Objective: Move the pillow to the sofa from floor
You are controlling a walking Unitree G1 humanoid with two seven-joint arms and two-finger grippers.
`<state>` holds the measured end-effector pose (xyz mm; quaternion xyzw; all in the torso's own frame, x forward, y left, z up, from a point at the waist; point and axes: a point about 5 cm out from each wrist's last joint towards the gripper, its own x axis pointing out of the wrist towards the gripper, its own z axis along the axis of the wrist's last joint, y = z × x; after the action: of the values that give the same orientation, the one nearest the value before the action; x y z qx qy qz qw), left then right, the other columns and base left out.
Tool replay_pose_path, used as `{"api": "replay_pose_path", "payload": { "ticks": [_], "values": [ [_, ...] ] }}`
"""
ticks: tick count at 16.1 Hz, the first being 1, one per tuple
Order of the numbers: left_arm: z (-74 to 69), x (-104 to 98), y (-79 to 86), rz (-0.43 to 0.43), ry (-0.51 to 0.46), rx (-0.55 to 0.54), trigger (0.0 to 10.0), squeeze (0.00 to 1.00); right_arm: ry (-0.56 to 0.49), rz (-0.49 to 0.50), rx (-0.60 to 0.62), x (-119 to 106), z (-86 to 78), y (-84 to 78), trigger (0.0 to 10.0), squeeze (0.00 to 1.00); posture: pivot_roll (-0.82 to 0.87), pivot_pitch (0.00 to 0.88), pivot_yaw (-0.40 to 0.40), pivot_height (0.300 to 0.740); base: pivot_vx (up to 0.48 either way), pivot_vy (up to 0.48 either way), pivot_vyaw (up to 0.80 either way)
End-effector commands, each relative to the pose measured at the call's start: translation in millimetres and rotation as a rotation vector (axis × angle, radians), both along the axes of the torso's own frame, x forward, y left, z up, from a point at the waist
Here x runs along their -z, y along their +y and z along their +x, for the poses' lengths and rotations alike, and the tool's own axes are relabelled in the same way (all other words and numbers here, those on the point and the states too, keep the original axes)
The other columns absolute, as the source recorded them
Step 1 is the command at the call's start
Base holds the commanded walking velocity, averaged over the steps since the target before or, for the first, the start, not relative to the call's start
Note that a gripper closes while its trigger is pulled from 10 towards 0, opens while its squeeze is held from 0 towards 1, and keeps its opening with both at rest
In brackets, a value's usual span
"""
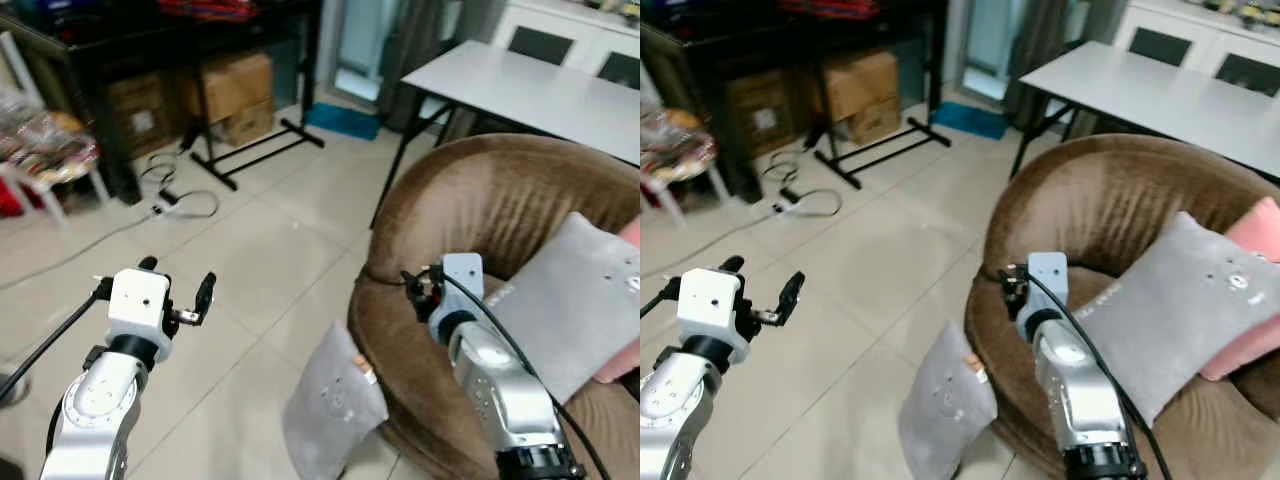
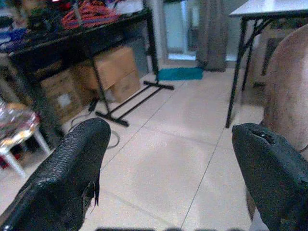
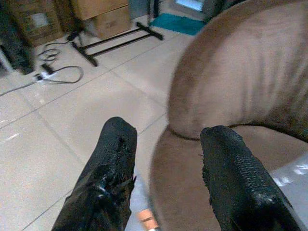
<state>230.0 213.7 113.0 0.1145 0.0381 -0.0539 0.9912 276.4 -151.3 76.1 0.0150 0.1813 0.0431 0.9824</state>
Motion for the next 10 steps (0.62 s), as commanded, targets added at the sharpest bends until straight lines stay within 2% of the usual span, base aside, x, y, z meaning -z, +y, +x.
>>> {"api": "replay_pose_path", "payload": {
  "ticks": [1, 10],
  "values": [
    [1.8, 0.5, -6.9, -0.007, 0.002, 0.027, 10.0, 0.0, -0.005, -0.024, 0.044, -0.6, 0.7, -12.7, 10.0, 0.0, 0.02, 0.0, -0.064, 0.74, 0.285, 0.0, 0.0],
    [5.9, -0.2, -10.1, -0.006, -0.008, 0.04, 10.0, 0.0, -0.026, -0.006, 0.042, -5.6, 1.8, -9.2, 10.0, 0.0, 0.02, 0.0, -0.066, 0.74, 0.305, 0.0, 0.0]
  ]
}}
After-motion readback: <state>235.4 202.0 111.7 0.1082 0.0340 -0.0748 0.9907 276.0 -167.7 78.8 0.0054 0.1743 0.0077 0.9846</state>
